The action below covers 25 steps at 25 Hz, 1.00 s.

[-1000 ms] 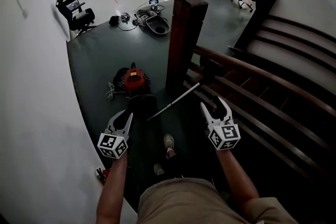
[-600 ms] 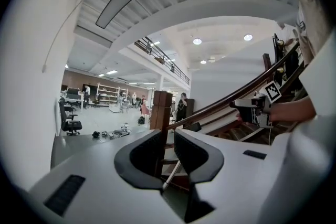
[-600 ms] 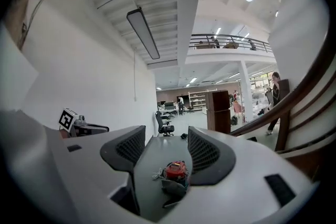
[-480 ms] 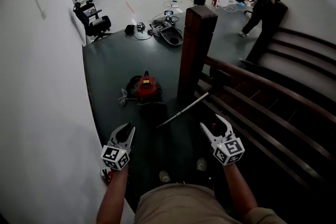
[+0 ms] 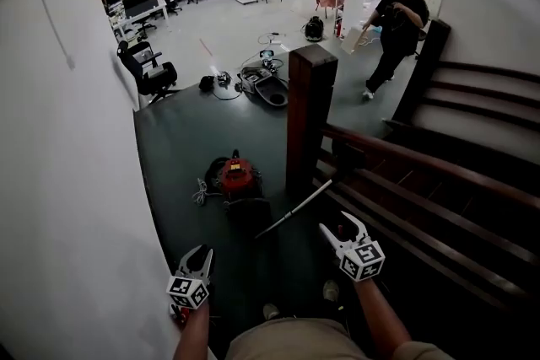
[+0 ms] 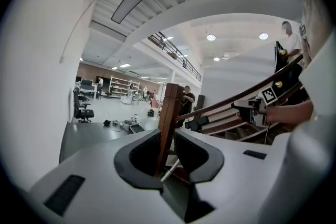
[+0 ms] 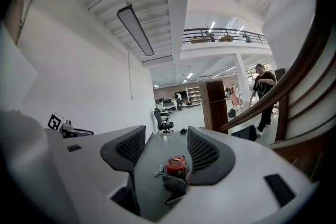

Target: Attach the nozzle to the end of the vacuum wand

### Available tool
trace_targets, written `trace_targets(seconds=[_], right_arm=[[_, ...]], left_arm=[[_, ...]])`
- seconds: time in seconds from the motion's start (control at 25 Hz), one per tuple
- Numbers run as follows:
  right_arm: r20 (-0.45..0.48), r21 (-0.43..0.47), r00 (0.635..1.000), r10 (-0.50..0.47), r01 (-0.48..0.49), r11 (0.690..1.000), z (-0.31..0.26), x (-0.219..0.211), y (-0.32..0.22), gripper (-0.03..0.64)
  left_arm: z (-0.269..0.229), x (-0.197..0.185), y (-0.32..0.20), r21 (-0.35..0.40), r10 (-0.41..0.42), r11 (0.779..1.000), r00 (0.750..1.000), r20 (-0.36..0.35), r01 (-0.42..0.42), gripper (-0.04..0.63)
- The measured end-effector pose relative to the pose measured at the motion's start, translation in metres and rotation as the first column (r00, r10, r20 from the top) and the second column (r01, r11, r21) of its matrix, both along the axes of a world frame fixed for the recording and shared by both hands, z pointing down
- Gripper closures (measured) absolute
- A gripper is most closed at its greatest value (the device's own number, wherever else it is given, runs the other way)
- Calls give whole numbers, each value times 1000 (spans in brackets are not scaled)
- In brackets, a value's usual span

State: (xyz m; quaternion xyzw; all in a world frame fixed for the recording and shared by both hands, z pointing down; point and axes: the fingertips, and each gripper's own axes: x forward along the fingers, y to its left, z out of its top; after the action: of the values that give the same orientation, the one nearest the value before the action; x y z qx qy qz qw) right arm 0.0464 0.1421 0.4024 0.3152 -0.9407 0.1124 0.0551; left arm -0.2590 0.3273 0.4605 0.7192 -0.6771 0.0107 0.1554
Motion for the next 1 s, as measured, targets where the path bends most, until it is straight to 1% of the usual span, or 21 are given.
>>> trace_targets(seconds=[0.08,0.12,0.16,0.24,0.36,0.52,0.64,0.84,1.0], right_arm=[[-47,34,999,6,-5,999,4,-2,5,372],[-78,73,997,7,-2,997,4,-5,9,417],[-101,113,995,6,6,994,3,-9,13,433],[-109,163,994,2,16,987,-1,-18,20,450],[-110,189,994,12,9,982,-6,-29,26,470],[-159,238,987,9,29,971,-13,-40,40,483],[-178,249,984,9,36,968,-13,-42,45,488],[-210,240,977,43,9,971,-4,-37,41,491],[-220,236,974,52,1,972,-3,-36,40,491]], left_arm=[[5,-2,1,-9,17,1000,1000,2,-17,526],[7,-3,1,-13,25,1000,1000,5,-25,526],[9,-4,1,-16,33,999,999,8,-33,526],[12,-6,-1,-18,49,999,999,13,-49,526],[12,-7,-3,-23,76,997,997,14,-76,526],[12,-6,-2,-30,105,994,994,9,-105,526],[14,-7,-3,-29,117,993,993,5,-117,526],[15,-7,-10,-16,134,991,991,6,-134,526],[10,-5,-16,-7,144,990,990,9,-143,526]])
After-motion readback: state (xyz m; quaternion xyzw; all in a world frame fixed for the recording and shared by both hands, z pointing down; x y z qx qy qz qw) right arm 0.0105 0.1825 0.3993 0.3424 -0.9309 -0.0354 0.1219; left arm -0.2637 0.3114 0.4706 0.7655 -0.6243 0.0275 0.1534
